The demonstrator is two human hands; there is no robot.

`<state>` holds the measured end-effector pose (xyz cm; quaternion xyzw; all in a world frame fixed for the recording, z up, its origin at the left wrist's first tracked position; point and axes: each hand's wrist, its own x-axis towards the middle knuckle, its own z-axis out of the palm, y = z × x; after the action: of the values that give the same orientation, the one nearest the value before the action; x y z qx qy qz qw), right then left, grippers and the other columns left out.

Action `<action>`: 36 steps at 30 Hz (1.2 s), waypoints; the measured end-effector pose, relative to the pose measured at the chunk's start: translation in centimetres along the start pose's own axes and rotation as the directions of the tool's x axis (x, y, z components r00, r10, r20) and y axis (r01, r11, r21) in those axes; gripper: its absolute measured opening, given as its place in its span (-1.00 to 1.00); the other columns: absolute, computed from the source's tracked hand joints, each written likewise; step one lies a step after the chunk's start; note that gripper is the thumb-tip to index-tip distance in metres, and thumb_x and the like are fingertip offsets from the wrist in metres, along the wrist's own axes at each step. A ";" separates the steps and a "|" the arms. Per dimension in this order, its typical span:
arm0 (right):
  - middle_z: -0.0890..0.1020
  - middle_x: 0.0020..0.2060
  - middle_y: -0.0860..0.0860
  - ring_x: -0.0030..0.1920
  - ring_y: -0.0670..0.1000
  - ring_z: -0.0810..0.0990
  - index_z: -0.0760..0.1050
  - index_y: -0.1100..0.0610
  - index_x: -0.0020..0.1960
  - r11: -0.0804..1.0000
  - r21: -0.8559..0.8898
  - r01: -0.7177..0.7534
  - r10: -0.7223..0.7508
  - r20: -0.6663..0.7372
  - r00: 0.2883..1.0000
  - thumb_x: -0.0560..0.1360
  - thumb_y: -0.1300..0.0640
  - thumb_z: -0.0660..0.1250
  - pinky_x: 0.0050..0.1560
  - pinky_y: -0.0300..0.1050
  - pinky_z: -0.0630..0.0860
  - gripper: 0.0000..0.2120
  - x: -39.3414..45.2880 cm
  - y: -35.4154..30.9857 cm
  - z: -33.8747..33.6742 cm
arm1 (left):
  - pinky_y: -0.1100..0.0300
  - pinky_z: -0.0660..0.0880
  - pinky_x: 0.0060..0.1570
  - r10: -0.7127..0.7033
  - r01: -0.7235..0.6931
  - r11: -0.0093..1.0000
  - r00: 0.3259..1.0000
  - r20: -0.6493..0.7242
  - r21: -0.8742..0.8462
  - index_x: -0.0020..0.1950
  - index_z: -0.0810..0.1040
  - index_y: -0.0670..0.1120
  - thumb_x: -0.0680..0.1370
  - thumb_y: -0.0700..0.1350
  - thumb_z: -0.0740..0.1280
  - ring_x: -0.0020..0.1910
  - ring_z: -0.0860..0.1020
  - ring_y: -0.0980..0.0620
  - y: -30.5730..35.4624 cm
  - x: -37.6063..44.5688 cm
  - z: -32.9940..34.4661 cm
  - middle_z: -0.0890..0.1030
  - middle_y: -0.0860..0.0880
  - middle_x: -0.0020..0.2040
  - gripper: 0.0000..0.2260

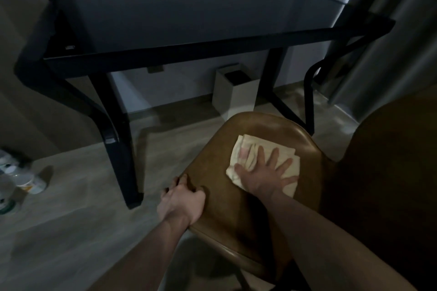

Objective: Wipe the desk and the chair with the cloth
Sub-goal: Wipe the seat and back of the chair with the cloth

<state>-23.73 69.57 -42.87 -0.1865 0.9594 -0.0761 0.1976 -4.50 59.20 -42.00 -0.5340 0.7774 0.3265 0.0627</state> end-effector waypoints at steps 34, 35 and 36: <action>-0.32 0.68 0.13 0.64 0.40 -0.30 -0.17 -0.24 0.70 0.970 0.173 -0.168 0.211 -0.269 0.940 0.72 -0.24 -0.04 0.44 0.69 -0.16 -0.40 7.8 -1.2 -1.1 | -0.06 0.30 0.49 0.004 -0.004 0.998 1.000 -0.005 0.060 0.71 0.06 0.16 0.58 0.32 0.10 0.61 0.19 -0.19 -0.1 1.4 0.7 0.11 0.08 0.70 -0.29; -0.33 0.68 0.11 0.64 0.40 -0.32 -0.18 -0.25 0.70 0.987 0.115 -0.111 0.139 -0.278 0.951 0.72 -0.22 -0.04 0.45 0.68 -0.16 -0.40 7.9 -1.8 -0.7 | -0.05 0.30 0.48 0.002 -0.002 0.999 1.000 -0.008 0.054 0.71 0.07 0.16 0.58 0.32 0.10 0.60 0.20 -0.19 0.0 1.4 0.7 0.12 0.08 0.70 -0.29; -0.33 0.68 0.10 0.63 0.40 -0.35 -0.18 -0.26 0.69 0.997 0.061 -0.045 0.059 -0.269 0.961 0.72 -0.22 -0.04 0.45 0.67 -0.16 -0.40 8.0 -2.4 -0.4 | -0.05 0.30 0.48 0.000 0.001 0.999 1.000 -0.011 0.051 0.70 0.08 0.16 0.58 0.32 0.11 0.60 0.20 -0.19 0.1 1.3 0.8 0.12 0.08 0.70 -0.30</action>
<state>-29.90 64.29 -44.75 -0.1436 0.9796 -0.1215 0.0714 -5.31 58.68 -43.16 -0.5342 0.7856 0.3037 0.0723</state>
